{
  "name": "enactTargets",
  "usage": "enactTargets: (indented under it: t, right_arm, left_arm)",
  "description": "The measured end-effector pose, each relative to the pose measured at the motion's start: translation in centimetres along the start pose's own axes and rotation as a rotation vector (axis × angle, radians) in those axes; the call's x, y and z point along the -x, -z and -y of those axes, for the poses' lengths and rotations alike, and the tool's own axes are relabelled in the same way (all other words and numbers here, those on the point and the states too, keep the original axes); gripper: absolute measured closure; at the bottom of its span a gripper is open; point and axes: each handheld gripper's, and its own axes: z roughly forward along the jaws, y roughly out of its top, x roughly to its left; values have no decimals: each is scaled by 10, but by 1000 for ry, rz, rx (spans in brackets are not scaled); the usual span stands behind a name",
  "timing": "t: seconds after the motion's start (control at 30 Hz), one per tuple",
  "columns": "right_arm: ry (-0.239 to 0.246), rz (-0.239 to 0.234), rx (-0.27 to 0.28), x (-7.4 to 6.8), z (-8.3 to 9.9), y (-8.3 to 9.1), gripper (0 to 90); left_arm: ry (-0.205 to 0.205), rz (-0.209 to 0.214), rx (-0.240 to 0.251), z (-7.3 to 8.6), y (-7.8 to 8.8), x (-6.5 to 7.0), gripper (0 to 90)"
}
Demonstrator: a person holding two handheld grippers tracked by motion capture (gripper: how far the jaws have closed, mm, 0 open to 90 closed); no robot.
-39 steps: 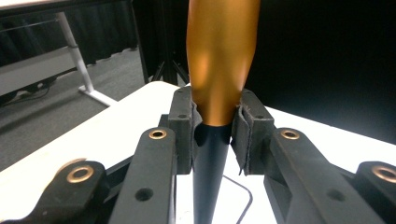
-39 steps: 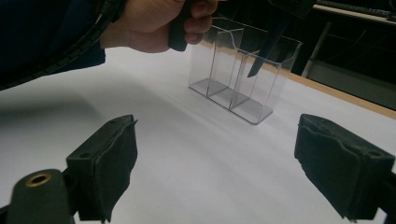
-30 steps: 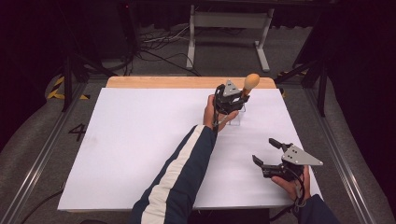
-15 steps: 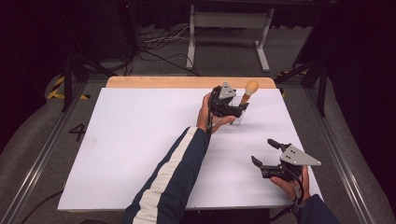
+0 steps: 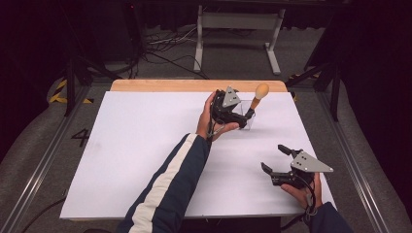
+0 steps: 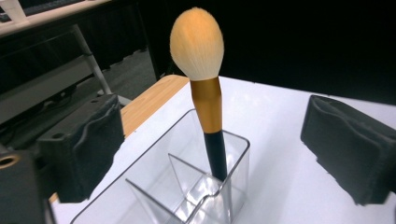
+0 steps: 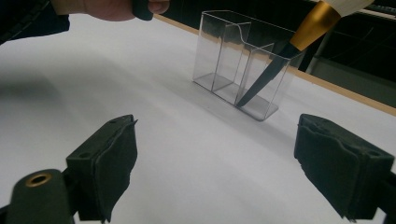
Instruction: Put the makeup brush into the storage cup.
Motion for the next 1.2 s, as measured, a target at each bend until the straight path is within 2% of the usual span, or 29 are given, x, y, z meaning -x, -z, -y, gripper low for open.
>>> enactTargets:
  t: [0.17,0.43,0.63,1.2]
  right_arm:
    - [-1,2,0,0,0,0,136]
    - [1,1,-5,-1,0,-1,136]
    - [0,1,-6,-1,0,-1,136]
    - [12,-10,-7,-4,-1,-5,136]
  left_arm:
    - [-27,14,-4,1,13,1,37]
    - [-52,1,11,3,33,4,30]
    - [-55,9,23,6,45,5,40]
    - [-94,-15,34,14,77,9,41]
